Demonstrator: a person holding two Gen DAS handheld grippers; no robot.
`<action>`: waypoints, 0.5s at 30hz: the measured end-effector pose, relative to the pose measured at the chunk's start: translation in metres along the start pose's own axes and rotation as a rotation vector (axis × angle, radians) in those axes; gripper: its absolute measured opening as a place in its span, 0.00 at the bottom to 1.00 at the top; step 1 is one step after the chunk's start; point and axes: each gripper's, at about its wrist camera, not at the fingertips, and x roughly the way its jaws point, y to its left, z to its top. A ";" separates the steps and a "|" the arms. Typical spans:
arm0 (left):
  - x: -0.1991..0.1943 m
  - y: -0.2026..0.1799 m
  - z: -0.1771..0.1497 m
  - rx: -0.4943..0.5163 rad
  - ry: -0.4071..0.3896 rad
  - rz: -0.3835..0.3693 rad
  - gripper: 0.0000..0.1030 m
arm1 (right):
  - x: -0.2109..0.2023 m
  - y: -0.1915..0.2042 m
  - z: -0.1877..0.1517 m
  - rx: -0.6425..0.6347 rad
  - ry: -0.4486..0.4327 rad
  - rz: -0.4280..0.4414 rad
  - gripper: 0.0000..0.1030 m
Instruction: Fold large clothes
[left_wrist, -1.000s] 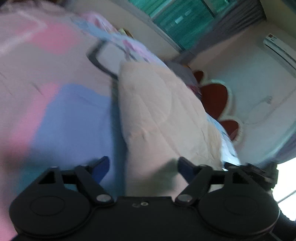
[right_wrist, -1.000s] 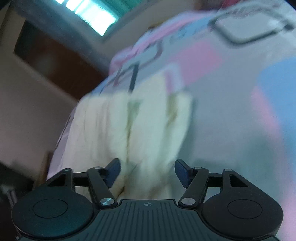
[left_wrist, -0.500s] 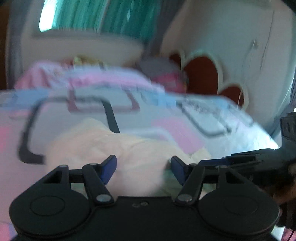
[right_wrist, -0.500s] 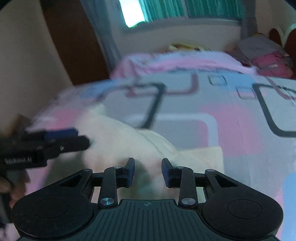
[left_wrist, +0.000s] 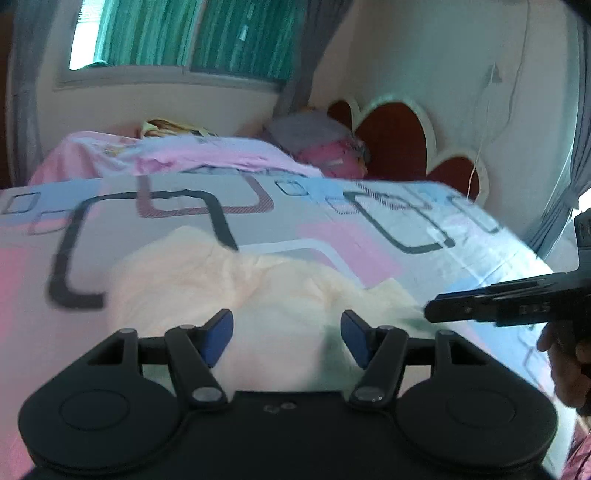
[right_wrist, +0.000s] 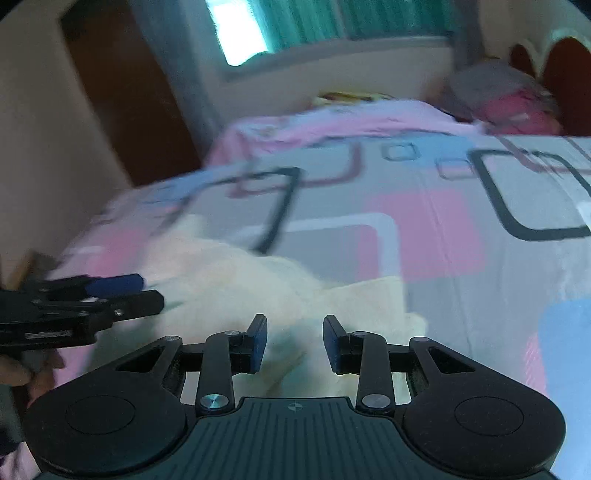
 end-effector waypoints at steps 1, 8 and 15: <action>-0.013 0.000 -0.008 -0.018 -0.006 -0.005 0.60 | -0.010 0.010 -0.008 -0.042 -0.002 0.018 0.33; -0.074 -0.028 -0.070 -0.078 0.054 0.018 0.58 | -0.038 0.030 -0.067 -0.173 0.060 -0.010 0.33; -0.067 -0.031 -0.111 -0.121 0.088 0.096 0.59 | -0.007 0.009 -0.105 -0.138 0.149 -0.009 0.32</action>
